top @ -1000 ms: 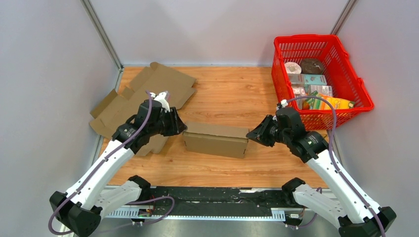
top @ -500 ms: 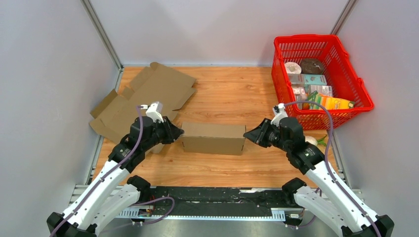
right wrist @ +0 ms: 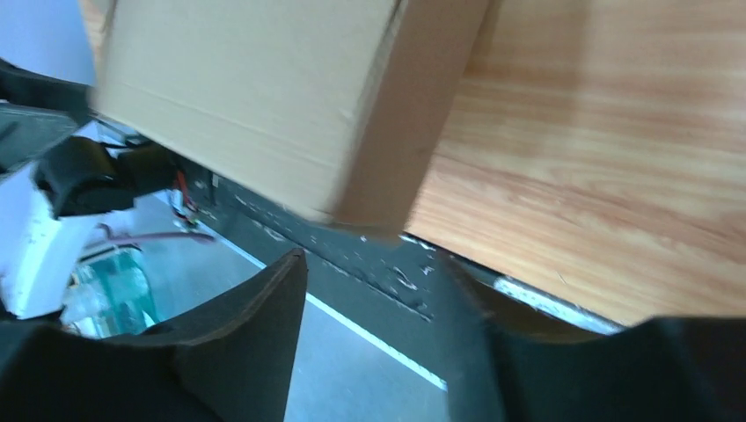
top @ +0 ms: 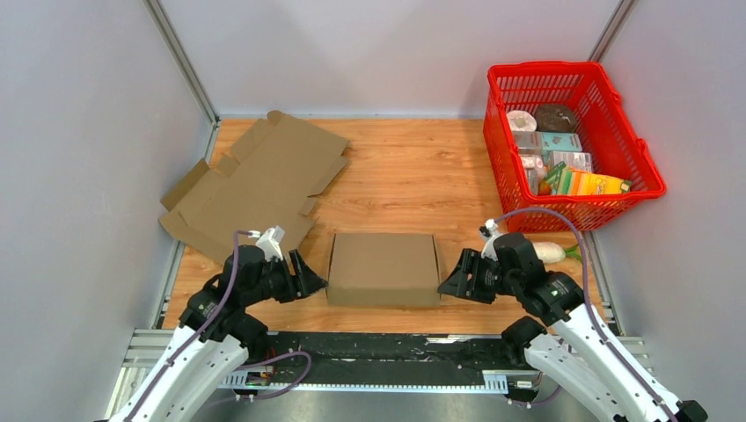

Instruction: Fold the paper box

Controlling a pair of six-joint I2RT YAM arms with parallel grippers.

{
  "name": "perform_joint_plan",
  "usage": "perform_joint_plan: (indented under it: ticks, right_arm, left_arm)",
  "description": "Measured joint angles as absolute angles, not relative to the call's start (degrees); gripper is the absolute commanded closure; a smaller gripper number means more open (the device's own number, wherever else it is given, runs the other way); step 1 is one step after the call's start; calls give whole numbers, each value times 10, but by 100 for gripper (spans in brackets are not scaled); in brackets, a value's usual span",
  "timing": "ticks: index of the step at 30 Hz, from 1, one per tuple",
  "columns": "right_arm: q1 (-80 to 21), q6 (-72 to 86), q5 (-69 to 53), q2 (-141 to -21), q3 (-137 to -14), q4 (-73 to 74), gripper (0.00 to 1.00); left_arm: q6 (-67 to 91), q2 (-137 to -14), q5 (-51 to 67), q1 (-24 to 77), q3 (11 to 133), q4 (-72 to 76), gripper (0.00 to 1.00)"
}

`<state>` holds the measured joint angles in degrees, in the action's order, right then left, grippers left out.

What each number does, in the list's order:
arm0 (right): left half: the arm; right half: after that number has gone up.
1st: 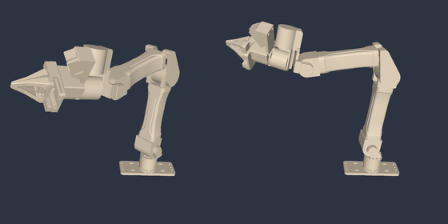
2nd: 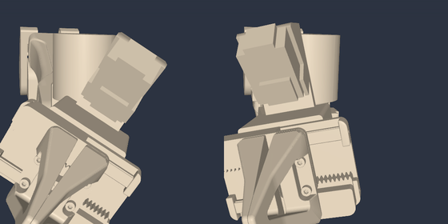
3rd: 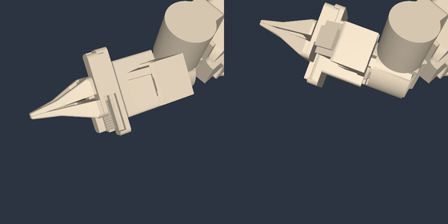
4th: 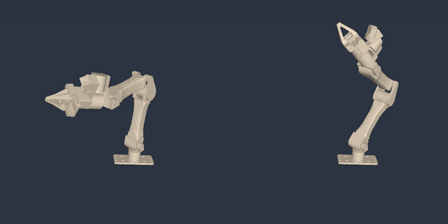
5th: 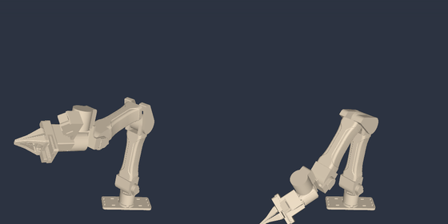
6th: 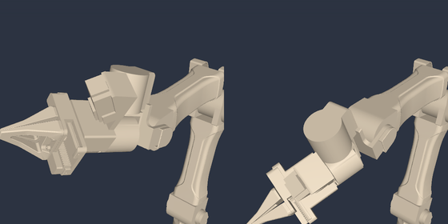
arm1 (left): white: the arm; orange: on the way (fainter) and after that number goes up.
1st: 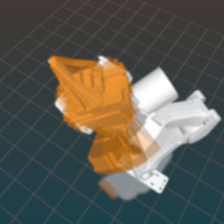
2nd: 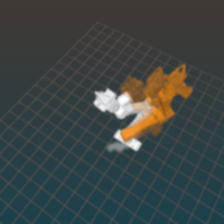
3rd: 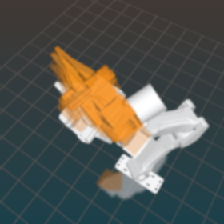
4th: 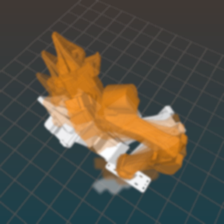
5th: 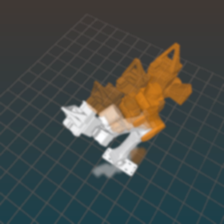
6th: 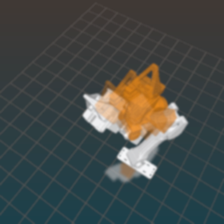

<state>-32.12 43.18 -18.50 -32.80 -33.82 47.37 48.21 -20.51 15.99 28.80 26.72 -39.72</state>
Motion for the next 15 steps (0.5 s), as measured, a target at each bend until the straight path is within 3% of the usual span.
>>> perform_joint_plan:
  ticks: [4,8,15]
  right_arm:
    - [-321,406,-181,-349,-356,531,25]
    - [-321,388,-181,-356,-367,524,21]
    - [-331,342,-111,-560,-416,453,12]
  left_arm:
    - [467,-216,166,288,327,-489,23]
    - [459,-241,167,288,388,-465,22]
    - [459,-494,167,291,310,-305,21]
